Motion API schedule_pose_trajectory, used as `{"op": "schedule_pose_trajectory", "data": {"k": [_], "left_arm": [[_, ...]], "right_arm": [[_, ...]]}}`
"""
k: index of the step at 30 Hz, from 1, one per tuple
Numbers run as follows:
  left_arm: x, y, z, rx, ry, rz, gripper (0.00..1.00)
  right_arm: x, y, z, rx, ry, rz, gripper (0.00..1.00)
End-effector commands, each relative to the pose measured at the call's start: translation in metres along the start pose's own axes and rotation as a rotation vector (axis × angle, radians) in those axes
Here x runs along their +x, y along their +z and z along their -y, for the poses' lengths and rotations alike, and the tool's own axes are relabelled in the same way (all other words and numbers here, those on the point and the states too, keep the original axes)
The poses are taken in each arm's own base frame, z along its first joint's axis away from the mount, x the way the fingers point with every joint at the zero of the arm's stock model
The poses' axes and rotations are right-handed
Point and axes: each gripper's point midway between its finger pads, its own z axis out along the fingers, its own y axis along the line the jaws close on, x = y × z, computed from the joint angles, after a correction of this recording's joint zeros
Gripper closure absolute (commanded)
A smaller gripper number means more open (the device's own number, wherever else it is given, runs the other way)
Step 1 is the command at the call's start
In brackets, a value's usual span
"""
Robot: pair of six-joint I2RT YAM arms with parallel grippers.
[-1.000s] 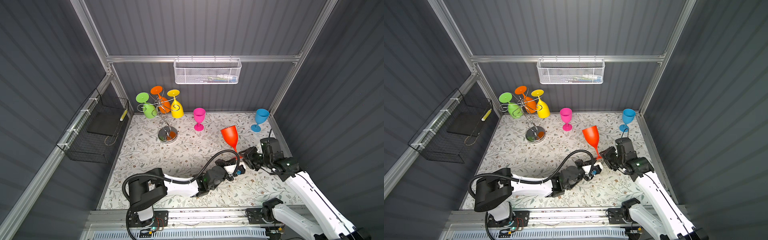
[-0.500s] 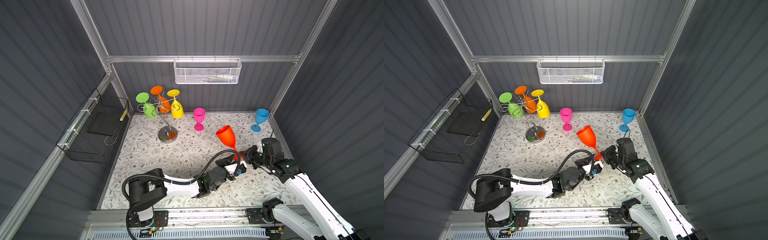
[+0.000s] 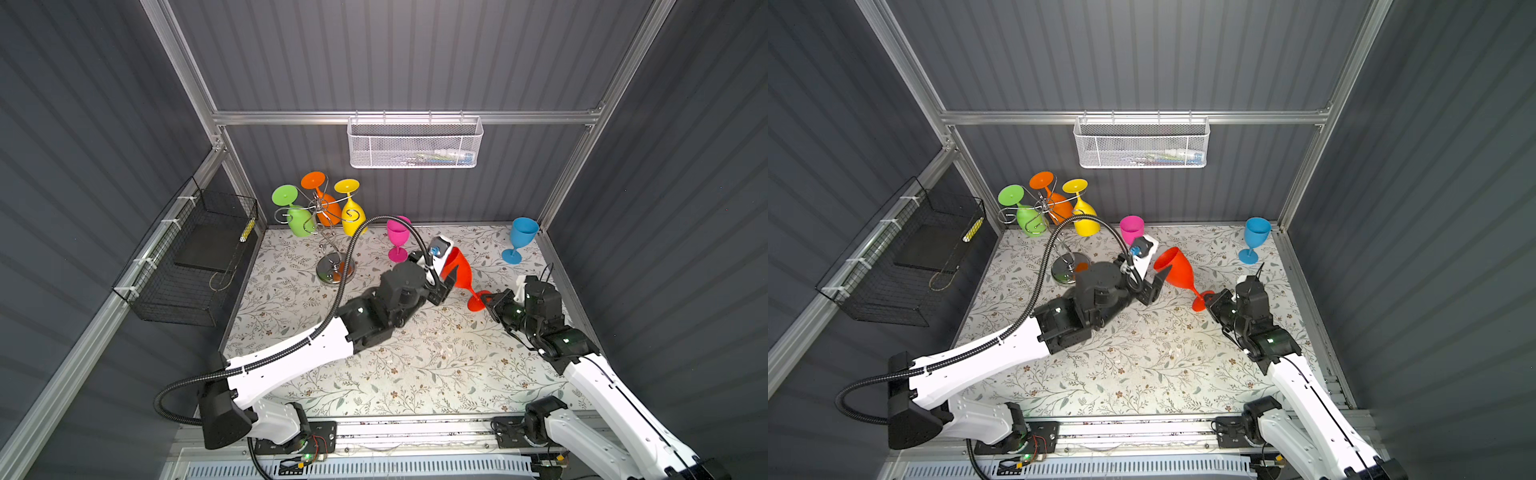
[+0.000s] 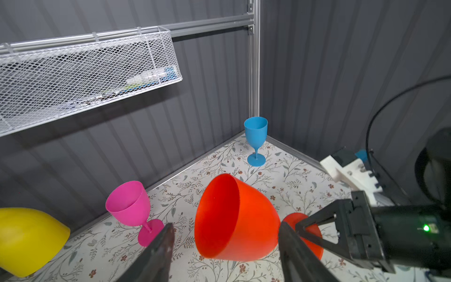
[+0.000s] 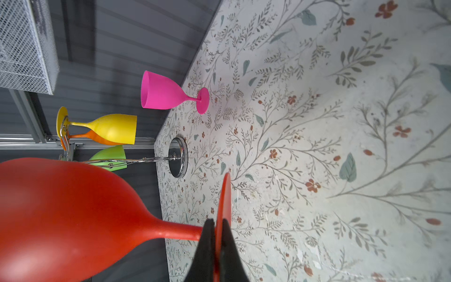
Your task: Take the wine glass off the wine glass rack
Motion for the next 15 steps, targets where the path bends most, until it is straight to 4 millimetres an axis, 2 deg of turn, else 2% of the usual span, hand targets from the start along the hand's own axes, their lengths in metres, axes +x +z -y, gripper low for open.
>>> {"op": "schedule_pose_trajectory", "data": {"k": [1,7,15], "left_arm": [[0.03,0.0,0.014,0.157,-0.129,-0.224,0.34],[0.015,0.009,0.027,0.288,-0.186,-0.298,0.35],[0.024,0.028,0.027,0.298,-0.236,-0.394,0.4]], "right_arm": [[-0.018,0.002,-0.021,-0.133,-0.074,0.104,1.0],[-0.023,0.007,-0.023,-0.184,-0.11,0.148,1.0],[-0.028,0.011,-0.024,-0.225,-0.122,0.192,1.0]]}}
